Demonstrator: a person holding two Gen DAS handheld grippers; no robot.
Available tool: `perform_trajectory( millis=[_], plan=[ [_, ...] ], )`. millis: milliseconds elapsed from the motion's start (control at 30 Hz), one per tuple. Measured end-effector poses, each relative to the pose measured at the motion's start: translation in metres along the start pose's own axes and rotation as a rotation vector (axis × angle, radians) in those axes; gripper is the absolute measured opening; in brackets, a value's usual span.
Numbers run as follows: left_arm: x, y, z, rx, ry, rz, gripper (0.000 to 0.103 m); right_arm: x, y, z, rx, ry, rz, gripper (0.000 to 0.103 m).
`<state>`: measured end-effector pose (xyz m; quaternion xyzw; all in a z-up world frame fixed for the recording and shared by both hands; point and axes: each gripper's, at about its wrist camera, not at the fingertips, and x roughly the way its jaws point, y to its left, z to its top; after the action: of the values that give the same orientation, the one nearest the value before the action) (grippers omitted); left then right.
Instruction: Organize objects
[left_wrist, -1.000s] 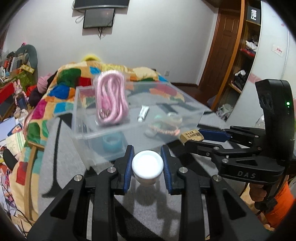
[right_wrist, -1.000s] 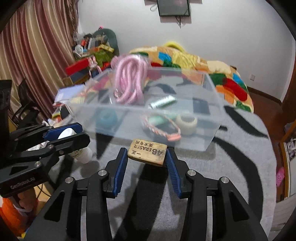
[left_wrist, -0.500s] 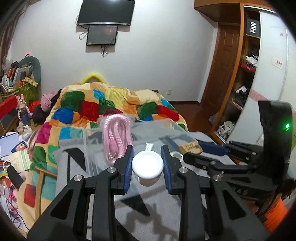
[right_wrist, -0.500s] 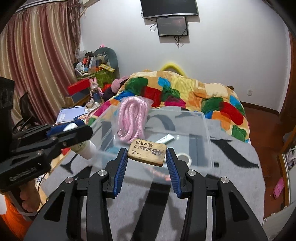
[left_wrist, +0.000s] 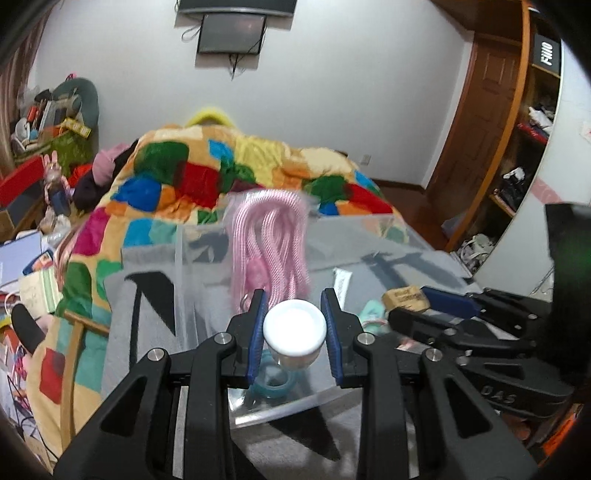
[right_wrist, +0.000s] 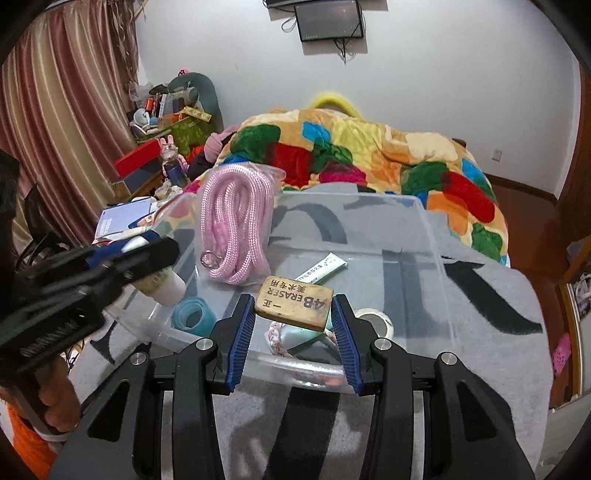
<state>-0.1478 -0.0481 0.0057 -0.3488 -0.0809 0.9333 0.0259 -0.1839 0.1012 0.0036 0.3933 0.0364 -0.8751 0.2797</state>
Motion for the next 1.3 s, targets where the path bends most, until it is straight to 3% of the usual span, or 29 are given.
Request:
perform_trajectory(
  millis=[167,467,633,767,1000,1300],
  plan=[
    [0.009,-0.005,-0.007,0.019,0.029,-0.007,0.029,0.005,0.006,0.0,-0.02,0.01,-0.01,0.04],
    [-0.009,-0.018,-0.011,0.071,-0.003,-0.003,0.03,-0.012,0.012,-0.005,-0.062,-0.013,-0.005,0.042],
    [-0.029,-0.019,-0.017,0.077,-0.043,-0.002,0.042,-0.032,0.014,-0.012,-0.082,-0.054,-0.005,0.043],
    [-0.041,-0.02,-0.027,0.078,-0.066,-0.004,0.054,-0.049,0.012,-0.021,-0.072,-0.094,0.007,0.053],
    [-0.05,-0.025,-0.048,0.068,-0.087,0.008,0.067,-0.064,0.006,-0.037,-0.045,-0.126,0.021,0.059],
    [-0.048,-0.033,-0.063,0.064,-0.081,0.012,0.069,-0.065,-0.001,-0.058,-0.019,-0.132,0.005,0.063]
  ],
)
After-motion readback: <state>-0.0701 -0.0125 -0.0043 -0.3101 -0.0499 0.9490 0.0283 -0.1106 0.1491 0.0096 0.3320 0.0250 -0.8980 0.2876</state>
